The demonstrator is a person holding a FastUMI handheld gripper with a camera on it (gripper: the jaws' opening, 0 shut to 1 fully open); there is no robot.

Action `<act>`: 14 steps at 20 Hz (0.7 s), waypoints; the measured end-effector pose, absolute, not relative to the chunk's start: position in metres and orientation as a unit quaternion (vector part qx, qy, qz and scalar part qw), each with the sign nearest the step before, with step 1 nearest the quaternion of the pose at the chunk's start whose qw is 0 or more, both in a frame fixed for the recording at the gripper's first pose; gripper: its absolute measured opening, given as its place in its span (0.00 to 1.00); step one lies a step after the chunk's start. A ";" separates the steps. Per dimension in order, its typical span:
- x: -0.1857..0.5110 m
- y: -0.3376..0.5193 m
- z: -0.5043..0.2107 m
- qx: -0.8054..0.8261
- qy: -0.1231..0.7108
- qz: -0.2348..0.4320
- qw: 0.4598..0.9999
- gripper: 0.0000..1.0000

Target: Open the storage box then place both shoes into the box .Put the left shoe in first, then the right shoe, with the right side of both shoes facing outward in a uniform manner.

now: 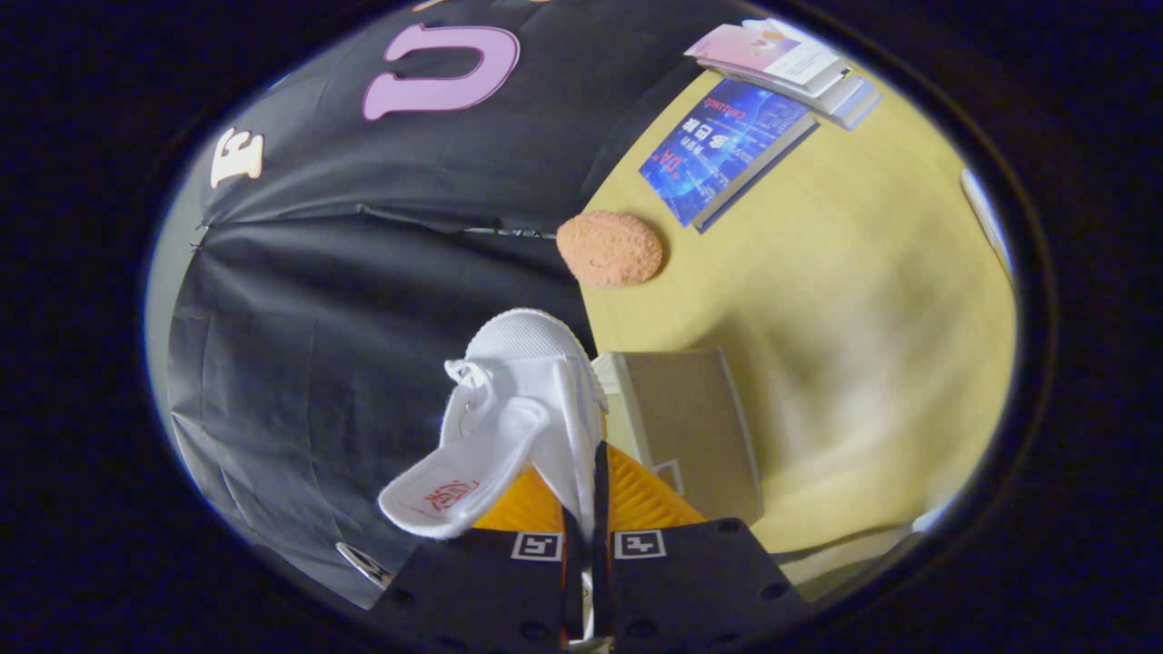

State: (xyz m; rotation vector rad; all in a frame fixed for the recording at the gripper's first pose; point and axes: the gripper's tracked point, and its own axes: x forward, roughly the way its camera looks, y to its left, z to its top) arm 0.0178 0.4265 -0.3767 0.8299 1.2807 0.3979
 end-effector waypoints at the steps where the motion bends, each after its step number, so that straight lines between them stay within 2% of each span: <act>1: 0.015 0.441 -0.378 0.371 0.578 0.181 0.704 0.06; 8: -0.020 0.519 -0.415 0.345 0.607 0.156 0.699 0.07; 14: -0.033 0.535 -0.470 0.312 0.612 0.084 0.722 0.07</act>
